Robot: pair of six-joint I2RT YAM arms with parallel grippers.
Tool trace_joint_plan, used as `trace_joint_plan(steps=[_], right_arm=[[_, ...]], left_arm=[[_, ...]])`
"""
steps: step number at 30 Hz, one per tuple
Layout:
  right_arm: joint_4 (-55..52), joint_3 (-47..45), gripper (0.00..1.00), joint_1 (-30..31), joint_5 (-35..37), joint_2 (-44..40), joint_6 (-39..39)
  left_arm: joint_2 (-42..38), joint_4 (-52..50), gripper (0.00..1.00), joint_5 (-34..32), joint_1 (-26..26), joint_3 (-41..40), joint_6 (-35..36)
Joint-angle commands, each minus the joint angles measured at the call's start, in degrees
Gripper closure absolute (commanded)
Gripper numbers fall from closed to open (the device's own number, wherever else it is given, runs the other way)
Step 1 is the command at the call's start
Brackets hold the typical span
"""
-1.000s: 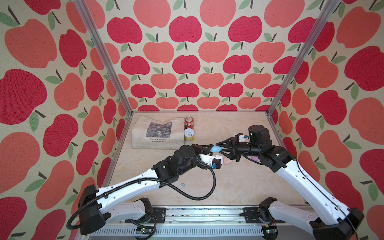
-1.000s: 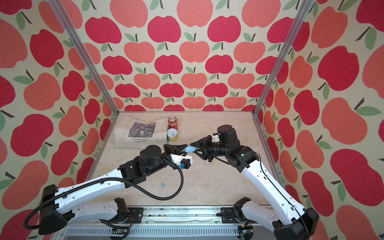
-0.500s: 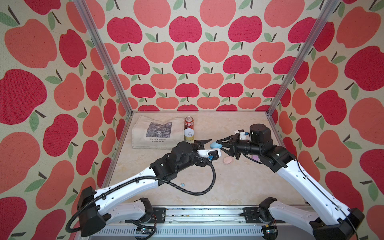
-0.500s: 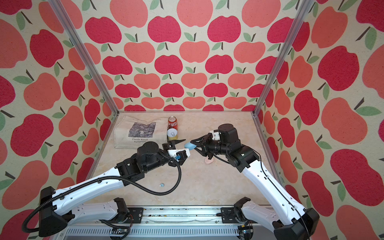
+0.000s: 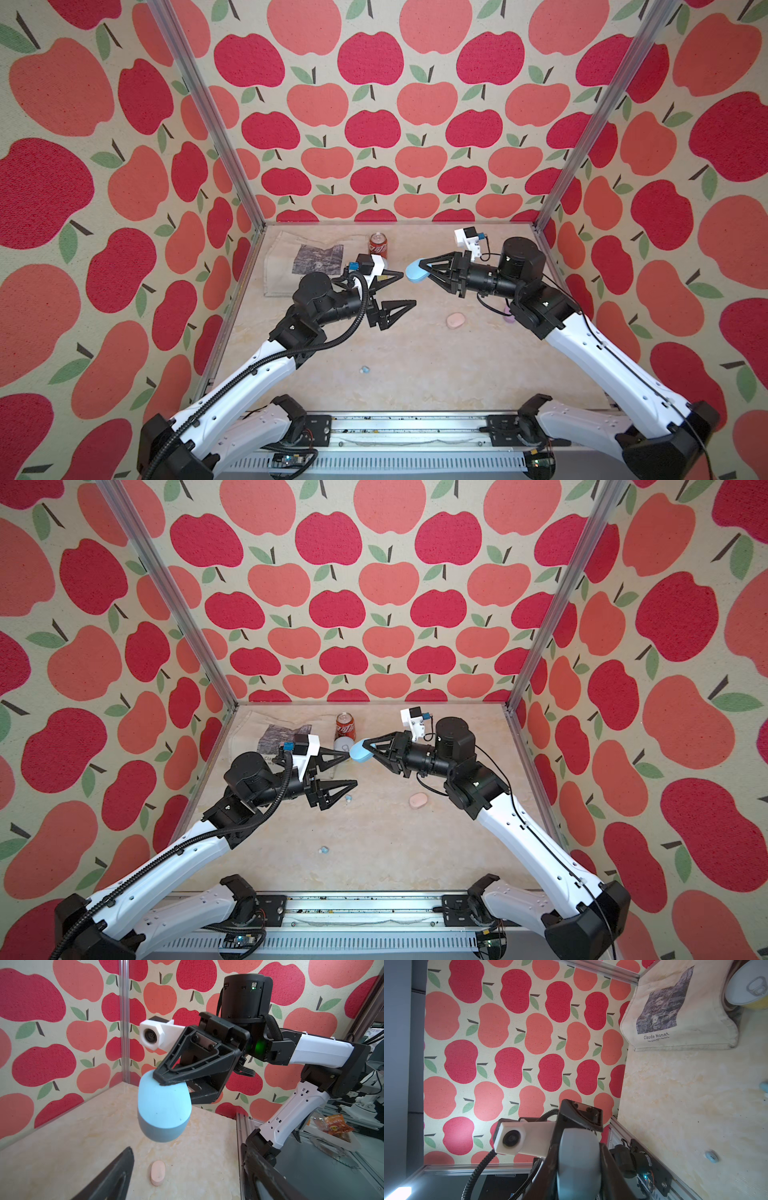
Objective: Insert wireless bluetooth earbuds into charging case
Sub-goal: Pass the charging case.
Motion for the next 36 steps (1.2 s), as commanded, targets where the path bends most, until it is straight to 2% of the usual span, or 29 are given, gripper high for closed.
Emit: trace_joint_plan(steps=[1, 7, 12, 19, 22, 30, 36], right_arm=[[7.5, -0.8, 0.92, 0.7, -0.5, -0.2, -0.5], [8.8, -2.2, 0.92, 1.8, 1.0, -0.4, 1.1], [9.6, -3.3, 0.92, 2.0, 1.9, -1.0, 2.2], [10.0, -3.4, 0.93, 2.3, 2.2, -1.4, 3.0], [10.2, -3.9, 0.93, 2.4, 2.5, -1.9, 3.3], [12.8, -5.1, 0.95, 3.0, 3.1, -1.6, 4.9], [14.3, -5.4, 0.95, 3.5, 3.2, -1.3, 6.0]], left_arm=[[0.4, 7.3, 0.14, 1.3, -2.0, -0.7, -2.4], [0.8, 11.4, 0.17, -6.4, -5.0, -1.5, 2.5], [-0.5, 11.9, 0.18, -15.8, -8.1, -2.6, 8.7], [-2.2, 13.1, 0.18, -25.1, -8.8, -4.1, 12.1], [-2.5, 13.5, 0.19, -25.9, -8.8, -4.2, 12.4], [-0.2, 14.6, 0.30, -22.7, -8.9, -2.2, 11.1], [0.6, 15.1, 0.36, -22.8, -8.9, -2.1, 11.4]])
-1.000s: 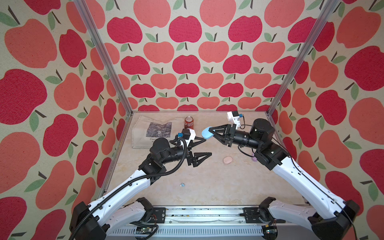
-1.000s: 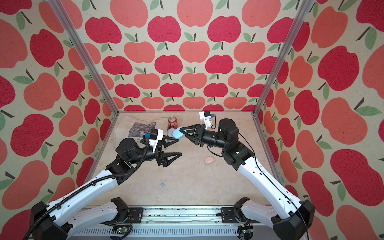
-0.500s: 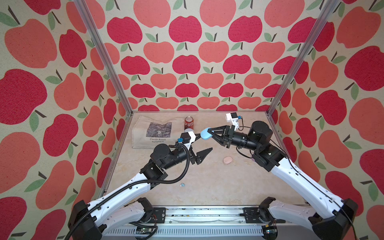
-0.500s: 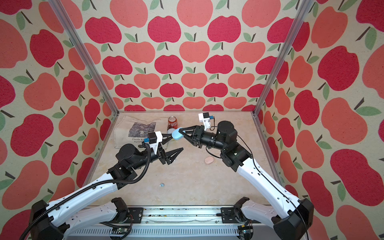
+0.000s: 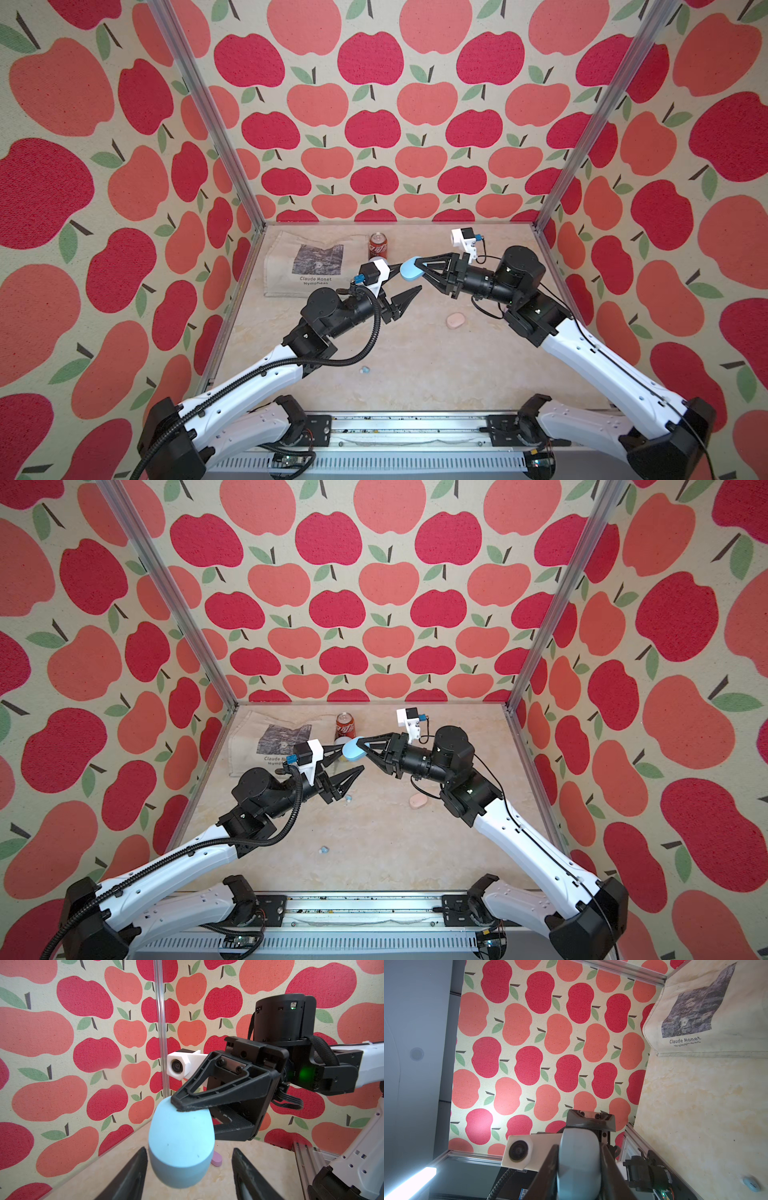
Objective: Insert wireless bluetooth earbuds into charging case
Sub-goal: Pass the charging case.
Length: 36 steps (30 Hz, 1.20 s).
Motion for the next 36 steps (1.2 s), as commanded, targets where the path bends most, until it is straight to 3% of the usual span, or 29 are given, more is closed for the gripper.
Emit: trace_joint_plan(steps=[1, 12, 25, 28, 31, 36], right_arm=[[2.9, -0.7, 0.95, 0.6, 0.4, -0.3, 1.3], [3.3, -1.6, 0.95, 1.8, 0.9, 0.1, 2.0], [5.1, -1.8, 0.92, 2.2, 1.0, 0.6, 4.2], [4.2, -1.9, 0.80, 2.2, 0.9, 0.5, 4.0], [2.4, -1.7, 0.59, 2.2, 0.9, 0.0, 1.5], [-3.2, -0.4, 0.29, 0.0, -1.8, -2.7, -11.2]], left_arm=[[0.1, 2.2, 0.37, 0.7, -0.3, 1.7, 0.5], [-0.1, 2.8, 0.41, -0.9, -0.3, 1.8, 1.2], [0.2, 2.0, 0.69, -0.4, -0.3, 2.5, 1.5], [0.2, 0.4, 0.82, -0.3, -0.3, 3.4, 1.7], [0.1, -1.2, 0.88, 0.1, 0.0, 4.1, 1.6], [-1.1, -5.5, 0.96, 5.5, 3.3, 4.5, -1.4]])
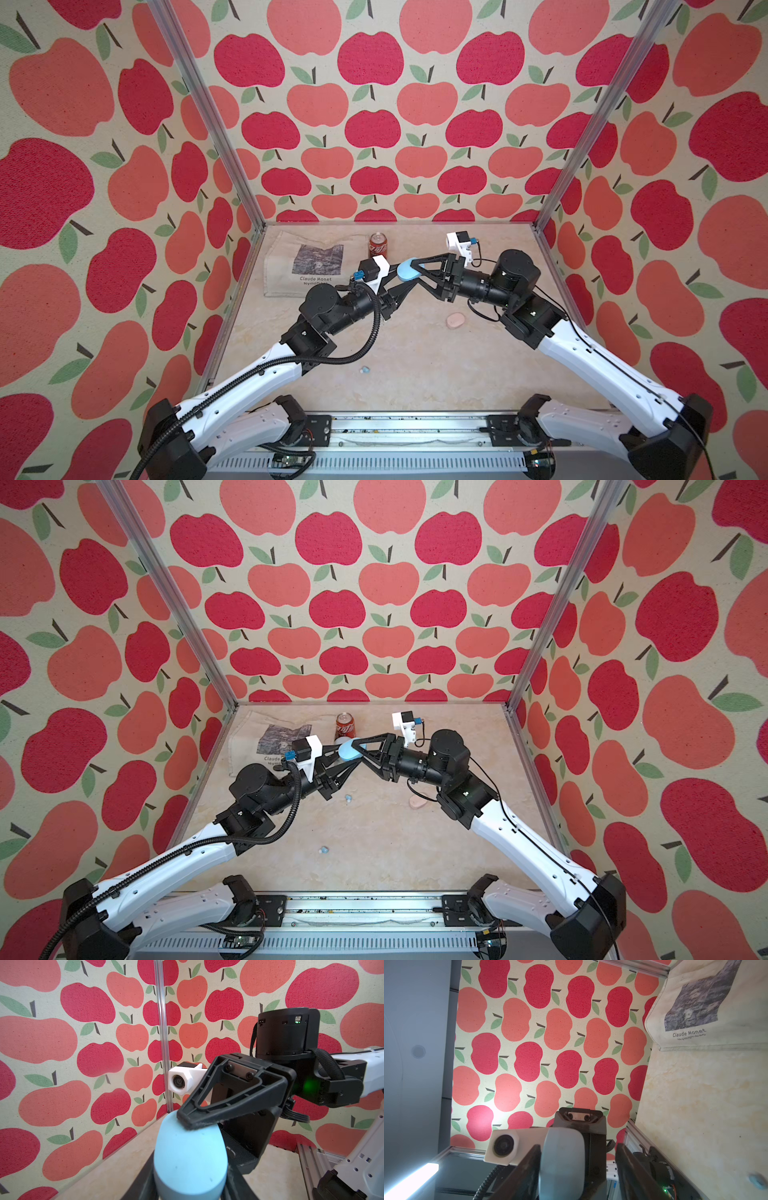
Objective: Insert wireless bluetooth earbuds into charging case
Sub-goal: Pass the charging case, then open the charging case.
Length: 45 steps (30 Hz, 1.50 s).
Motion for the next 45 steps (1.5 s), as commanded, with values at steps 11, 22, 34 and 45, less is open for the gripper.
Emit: trace_joint_plan(steps=[11, 22, 34, 45], right_arm=[[-28.4, 8.1, 0.21, -9.2, -18.0, -8.3, -61.9], [-27.2, 9.1, 0.19, -3.8, -12.5, -3.9, -72.3], [-24.3, 8.0, 0.20, -2.5, -9.4, -1.1, -70.4], [-23.6, 8.8, 0.21, -2.5, -5.1, 0.2, -68.7]], left_arm=[[-1.2, -12.7, 0.96, 35.3, 13.4, 4.6, -11.2], [2.0, -11.8, 0.96, 41.3, 12.7, 7.1, -14.6], [2.4, -12.0, 0.96, 41.0, 10.8, 7.2, -14.6], [2.8, -12.4, 0.96, 41.5, 9.8, 7.4, -14.7]])
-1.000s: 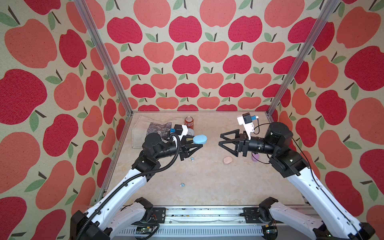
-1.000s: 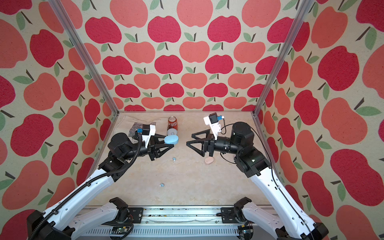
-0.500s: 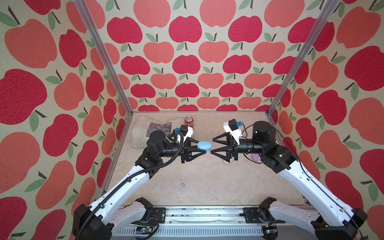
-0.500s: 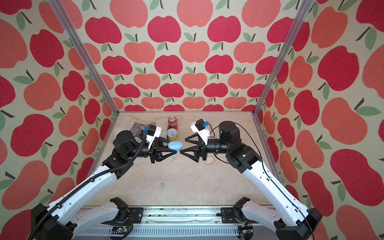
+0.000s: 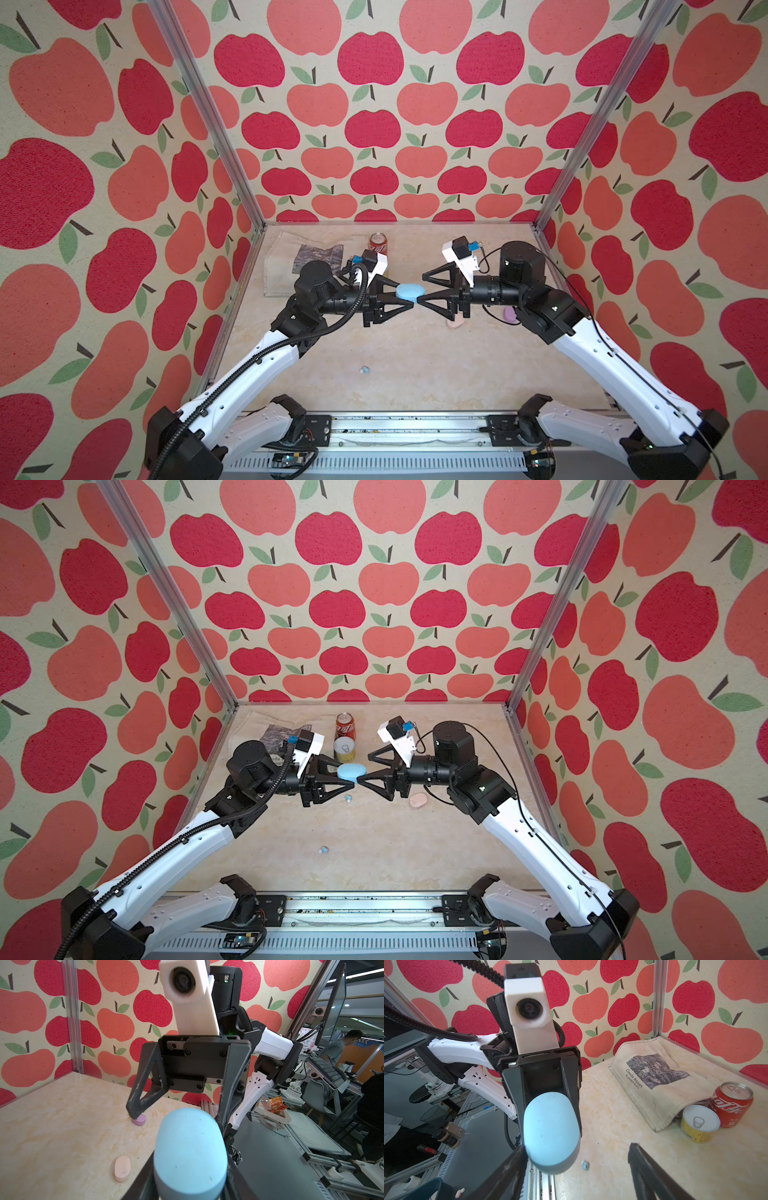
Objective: Insert wireless bluetooth earbuds into charging case
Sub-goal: Open the charging case, then pass the charging case.
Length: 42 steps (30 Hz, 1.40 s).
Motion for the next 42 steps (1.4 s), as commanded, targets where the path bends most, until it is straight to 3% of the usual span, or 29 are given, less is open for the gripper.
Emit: trace_joint_plan(steps=[1, 18, 27, 35, 42], right_arm=[[2.4, 0.5, 0.21, 0.0, 4.3, 1.3, 1.7], [3.9, 0.8, 0.26, -1.0, 7.4, 2.0, 5.0], [5.7, -0.9, 0.43, -1.0, 1.8, 1.4, 4.8], [6.4, -2.8, 0.46, -1.1, -2.1, 0.9, 4.8], [7.8, -2.8, 0.65, -1.0, -1.1, -0.4, 4.2]], left_arm=[[0.2, 0.7, 0.96, 2.6, -1.3, 2.2, 0.0], [-0.2, -0.7, 0.96, 2.7, -2.3, 2.9, 0.2], [0.0, 0.8, 0.96, 1.4, -2.3, 3.1, -0.8], [0.7, 1.8, 0.96, 1.1, -2.1, 3.8, -1.7], [0.7, 0.8, 0.96, 1.0, -2.2, 3.3, -1.7]])
